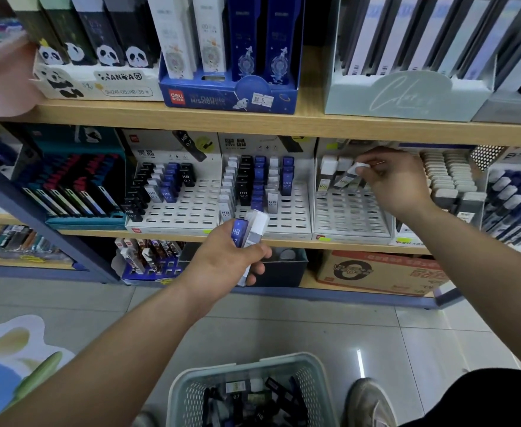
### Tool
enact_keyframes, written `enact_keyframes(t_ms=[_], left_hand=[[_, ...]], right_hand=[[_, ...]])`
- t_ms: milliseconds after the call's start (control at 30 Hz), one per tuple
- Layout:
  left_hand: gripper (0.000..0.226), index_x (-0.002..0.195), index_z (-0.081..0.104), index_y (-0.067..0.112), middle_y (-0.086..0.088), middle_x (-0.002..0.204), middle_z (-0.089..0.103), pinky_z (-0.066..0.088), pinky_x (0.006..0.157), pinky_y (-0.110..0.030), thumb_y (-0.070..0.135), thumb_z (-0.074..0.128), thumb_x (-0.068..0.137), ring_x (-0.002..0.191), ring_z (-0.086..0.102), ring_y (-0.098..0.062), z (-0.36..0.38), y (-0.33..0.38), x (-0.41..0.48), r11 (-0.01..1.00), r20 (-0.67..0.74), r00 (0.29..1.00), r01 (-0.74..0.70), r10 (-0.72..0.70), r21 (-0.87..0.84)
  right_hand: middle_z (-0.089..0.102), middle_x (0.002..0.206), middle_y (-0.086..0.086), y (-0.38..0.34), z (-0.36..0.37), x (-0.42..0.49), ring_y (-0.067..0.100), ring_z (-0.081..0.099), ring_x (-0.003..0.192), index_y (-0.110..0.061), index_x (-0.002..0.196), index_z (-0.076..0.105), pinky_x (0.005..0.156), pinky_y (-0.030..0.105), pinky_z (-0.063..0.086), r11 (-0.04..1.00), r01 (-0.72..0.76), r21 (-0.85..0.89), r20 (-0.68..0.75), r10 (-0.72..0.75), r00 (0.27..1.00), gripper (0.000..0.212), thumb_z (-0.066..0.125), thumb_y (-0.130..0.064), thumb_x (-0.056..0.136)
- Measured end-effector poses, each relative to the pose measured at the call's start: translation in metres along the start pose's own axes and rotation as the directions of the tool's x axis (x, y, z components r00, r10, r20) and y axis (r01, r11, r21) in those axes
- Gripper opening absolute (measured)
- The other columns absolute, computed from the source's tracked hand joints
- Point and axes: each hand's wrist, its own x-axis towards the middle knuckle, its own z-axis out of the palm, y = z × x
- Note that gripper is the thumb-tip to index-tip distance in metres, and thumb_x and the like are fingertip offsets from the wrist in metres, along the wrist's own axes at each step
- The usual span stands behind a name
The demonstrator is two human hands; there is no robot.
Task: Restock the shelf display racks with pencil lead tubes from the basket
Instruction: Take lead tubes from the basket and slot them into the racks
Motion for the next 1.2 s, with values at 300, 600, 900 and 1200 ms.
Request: enact_keyframes(t_ms=[300,600,900,1200], left_hand=[[0.014,0.106,0.059,0.008,-0.003,0.081,0.071,0.049,0.052,-0.025,0.005,0.065,0.094,0.057,0.059,-0.010,0.002,0.002,-0.003,1.000,0.002,1.000,-0.011,0.011,0.002],[0.016,0.110,0.059,0.004,-0.001,0.077,0.070,0.050,0.050,-0.021,0.006,0.064,0.094,0.052,0.057,-0.008,0.000,0.003,-0.006,1.000,-0.006,1.000,0.016,-0.015,0.023],[0.015,0.108,0.059,0.007,0.004,0.069,0.069,0.049,0.049,-0.020,0.007,0.065,0.094,0.051,0.057,-0.006,0.003,0.004,-0.007,0.999,0.003,1.000,0.024,-0.024,0.030],[0.013,0.106,0.060,0.009,0.000,0.076,0.072,0.050,0.050,-0.022,0.007,0.065,0.095,0.054,0.059,-0.008,0.001,0.002,-0.004,1.000,0.001,1.000,0.027,-0.027,0.014]], right_hand=[[0.073,0.101,0.003,0.012,0.003,0.008,0.020,0.067,0.092,-0.015,0.110,0.075,0.082,0.024,0.048,0.989,0.084,-0.125,0.029,-0.081,0.996,0.018,0.066,-0.017,0.095],[0.074,0.100,0.014,0.008,0.013,0.014,0.036,0.067,0.091,-0.008,0.111,0.073,0.082,0.042,0.054,0.943,0.173,-0.284,-0.018,-0.186,0.982,0.019,0.061,-0.012,0.096],[0.071,0.115,0.011,0.016,0.014,0.018,0.035,0.063,0.105,-0.012,0.112,0.073,0.090,0.038,0.051,0.921,0.233,-0.312,0.018,-0.239,0.971,0.022,0.059,-0.008,0.096],[0.068,0.116,0.013,0.024,0.015,0.016,0.032,0.065,0.100,-0.015,0.123,0.070,0.090,0.033,0.051,0.930,0.190,-0.315,0.099,-0.167,0.981,0.028,0.060,-0.014,0.097]])
